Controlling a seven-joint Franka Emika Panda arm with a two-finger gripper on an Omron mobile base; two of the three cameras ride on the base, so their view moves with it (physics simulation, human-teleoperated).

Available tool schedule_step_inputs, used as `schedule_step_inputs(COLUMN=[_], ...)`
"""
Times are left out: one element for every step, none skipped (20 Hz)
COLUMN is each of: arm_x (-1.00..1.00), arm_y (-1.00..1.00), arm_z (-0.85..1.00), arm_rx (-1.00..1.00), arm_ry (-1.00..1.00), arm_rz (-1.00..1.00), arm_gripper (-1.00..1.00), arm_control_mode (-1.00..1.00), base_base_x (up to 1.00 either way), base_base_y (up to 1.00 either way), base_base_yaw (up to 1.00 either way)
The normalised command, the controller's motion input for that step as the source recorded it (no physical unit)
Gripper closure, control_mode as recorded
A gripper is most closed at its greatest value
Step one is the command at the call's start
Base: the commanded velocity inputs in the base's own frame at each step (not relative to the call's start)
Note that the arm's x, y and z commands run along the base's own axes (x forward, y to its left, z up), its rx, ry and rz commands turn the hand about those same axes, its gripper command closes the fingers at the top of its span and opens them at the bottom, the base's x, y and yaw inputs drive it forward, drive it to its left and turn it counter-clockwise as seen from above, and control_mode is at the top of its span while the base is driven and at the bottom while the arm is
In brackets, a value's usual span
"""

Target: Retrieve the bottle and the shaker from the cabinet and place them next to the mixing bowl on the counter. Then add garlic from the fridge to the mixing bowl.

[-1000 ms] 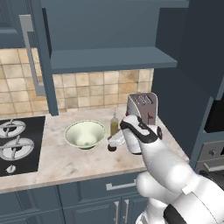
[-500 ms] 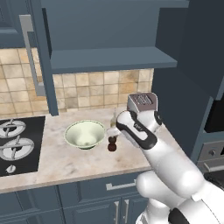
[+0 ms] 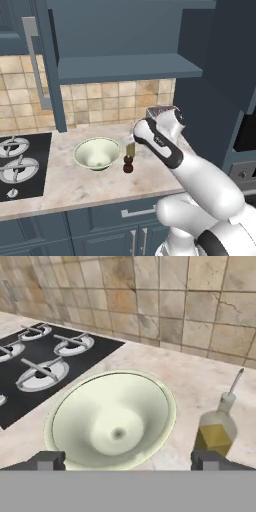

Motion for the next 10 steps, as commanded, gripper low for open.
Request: schedule_step_inputs(arm_x=[-0.04, -0.15, -0.21, -0.24, -0.24, -0.27, -0.24, -0.15, -0.05, 0.0], arm_y=[-0.25, -0.26, -0.25, -0.21, -0.16, -0.17, -0.14, -0.1, -0.03, -0.01], arm_z=[0.04, 0.01, 0.0, 0.01, 0.02, 0.02, 0.02, 0.0, 0.01, 0.0], arm_rx=[-0.03, -0.02, -0.02, -0.03, -0.03, -0.04, -0.06, -0.09, -0.11, -0.14], arm_ry=[0.06, 0.03, 0.01, 0.0, 0.0, 0.0, 0.0, 0.02, 0.05, 0.06], arm_rz=[-0.06, -0.1, -0.12, -0.14, -0.16, -0.19, -0.2, -0.22, -0.23, -0.25], arm_gripper=[-1.0, -1.0, -1.0, -1.0, -1.0, -1.0, -1.0, -1.0, -1.0, -1.0], arm_control_mode=[-1.0, -1.0, -1.0, -1.0, -1.0, -1.0, -1.0, -1.0, -1.0, -1.0], base_base_x=[0.0, 0.0, 0.0, 0.0, 0.0, 0.0, 0.0, 0.0, 0.0, 0.0], base_base_y=[0.0, 0.0, 0.0, 0.0, 0.0, 0.0, 0.0, 0.0, 0.0, 0.0], base_base_yaw=[0.0, 0.0, 0.0, 0.0, 0.0, 0.0, 0.0, 0.0, 0.0, 0.0])
